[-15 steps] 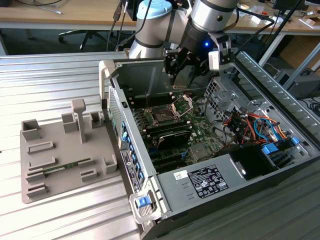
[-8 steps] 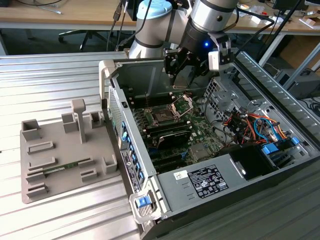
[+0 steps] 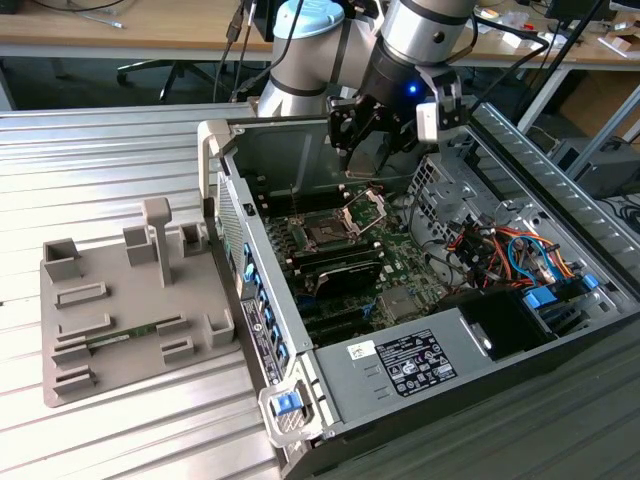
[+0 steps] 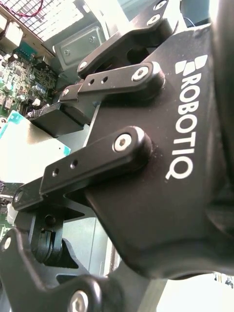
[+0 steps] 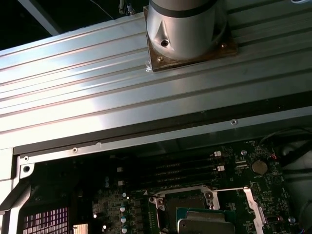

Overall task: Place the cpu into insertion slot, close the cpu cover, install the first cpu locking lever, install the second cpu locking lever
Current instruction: 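Place the cpu into insertion slot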

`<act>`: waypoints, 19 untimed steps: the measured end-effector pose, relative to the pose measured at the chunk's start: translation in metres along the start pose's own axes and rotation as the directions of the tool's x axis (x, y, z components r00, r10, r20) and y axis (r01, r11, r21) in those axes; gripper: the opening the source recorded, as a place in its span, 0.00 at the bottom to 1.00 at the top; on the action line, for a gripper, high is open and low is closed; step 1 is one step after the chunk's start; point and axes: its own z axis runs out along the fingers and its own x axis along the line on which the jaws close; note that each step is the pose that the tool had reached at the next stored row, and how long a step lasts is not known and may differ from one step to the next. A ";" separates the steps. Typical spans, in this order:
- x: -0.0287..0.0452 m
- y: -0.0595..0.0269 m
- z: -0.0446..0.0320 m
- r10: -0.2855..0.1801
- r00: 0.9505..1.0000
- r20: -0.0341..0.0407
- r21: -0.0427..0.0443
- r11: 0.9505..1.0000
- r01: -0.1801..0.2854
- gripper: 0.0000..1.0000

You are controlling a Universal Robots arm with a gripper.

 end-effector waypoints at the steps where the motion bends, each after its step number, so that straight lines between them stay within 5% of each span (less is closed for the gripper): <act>1: 0.0000 0.0000 0.0000 0.001 1.000 0.000 0.000 1.000 -0.001 0.54; 19: 0.0000 -0.0001 0.0008 0.014 1.000 0.001 0.000 1.000 -0.014 0.54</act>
